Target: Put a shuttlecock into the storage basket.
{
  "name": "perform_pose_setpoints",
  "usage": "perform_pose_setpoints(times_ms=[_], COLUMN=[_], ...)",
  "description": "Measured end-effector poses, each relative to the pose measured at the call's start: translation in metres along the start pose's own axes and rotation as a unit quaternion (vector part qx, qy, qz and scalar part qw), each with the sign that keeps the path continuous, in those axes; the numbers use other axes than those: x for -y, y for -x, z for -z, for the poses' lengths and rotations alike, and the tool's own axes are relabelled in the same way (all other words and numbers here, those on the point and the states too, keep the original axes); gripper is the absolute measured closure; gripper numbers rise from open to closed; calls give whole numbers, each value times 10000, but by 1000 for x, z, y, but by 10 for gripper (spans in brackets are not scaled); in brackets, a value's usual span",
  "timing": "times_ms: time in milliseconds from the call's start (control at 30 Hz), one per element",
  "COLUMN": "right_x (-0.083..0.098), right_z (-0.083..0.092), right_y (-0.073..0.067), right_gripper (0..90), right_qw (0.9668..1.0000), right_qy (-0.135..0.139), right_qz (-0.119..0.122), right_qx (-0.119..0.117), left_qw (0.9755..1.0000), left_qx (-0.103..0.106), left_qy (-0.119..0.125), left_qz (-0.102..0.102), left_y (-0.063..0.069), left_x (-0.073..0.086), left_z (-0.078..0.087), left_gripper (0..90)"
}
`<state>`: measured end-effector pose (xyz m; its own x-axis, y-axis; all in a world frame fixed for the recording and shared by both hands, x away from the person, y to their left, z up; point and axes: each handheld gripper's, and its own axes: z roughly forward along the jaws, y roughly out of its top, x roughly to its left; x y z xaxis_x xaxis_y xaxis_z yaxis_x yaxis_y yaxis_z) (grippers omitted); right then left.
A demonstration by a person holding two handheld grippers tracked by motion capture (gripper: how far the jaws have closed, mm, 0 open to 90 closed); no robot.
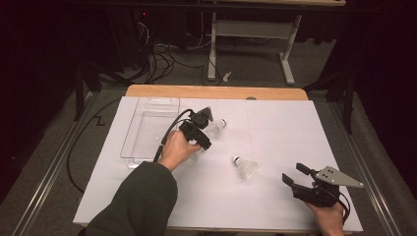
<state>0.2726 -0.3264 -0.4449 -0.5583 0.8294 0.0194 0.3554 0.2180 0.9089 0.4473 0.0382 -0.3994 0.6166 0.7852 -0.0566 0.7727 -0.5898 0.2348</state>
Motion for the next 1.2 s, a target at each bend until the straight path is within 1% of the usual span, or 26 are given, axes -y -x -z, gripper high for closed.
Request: perform_pose_setpoints(times_ms=[233, 367, 600, 900, 1200], right_x=[0, 0, 0, 0, 0], right_z=[0, 0, 0, 0, 0], right_y=[0, 0, 0, -1, -1], right_gripper=[326, 326, 326, 326, 327], right_qw=[10000, 10000, 10000, 10000, 10000], right_qy=[-2, -1, -7, -3, -5], right_qz=[8, 9, 11, 11, 16], right_qx=[-8, -9, -9, -1, 5], left_qw=[9999, 9998, 9996, 9991, 9990], left_qx=[-29, 3, 65, 201, 183], left_qy=[-122, -185, -221, -328, -394], left_qz=[49, 106, 143, 163, 115], left_y=[-1, -3, -5, -6, -6], left_x=[-1, 1, 2, 4, 4], left_z=[-6, -12, -16, -23, -25], left_gripper=[367, 368, 383, 445, 522])
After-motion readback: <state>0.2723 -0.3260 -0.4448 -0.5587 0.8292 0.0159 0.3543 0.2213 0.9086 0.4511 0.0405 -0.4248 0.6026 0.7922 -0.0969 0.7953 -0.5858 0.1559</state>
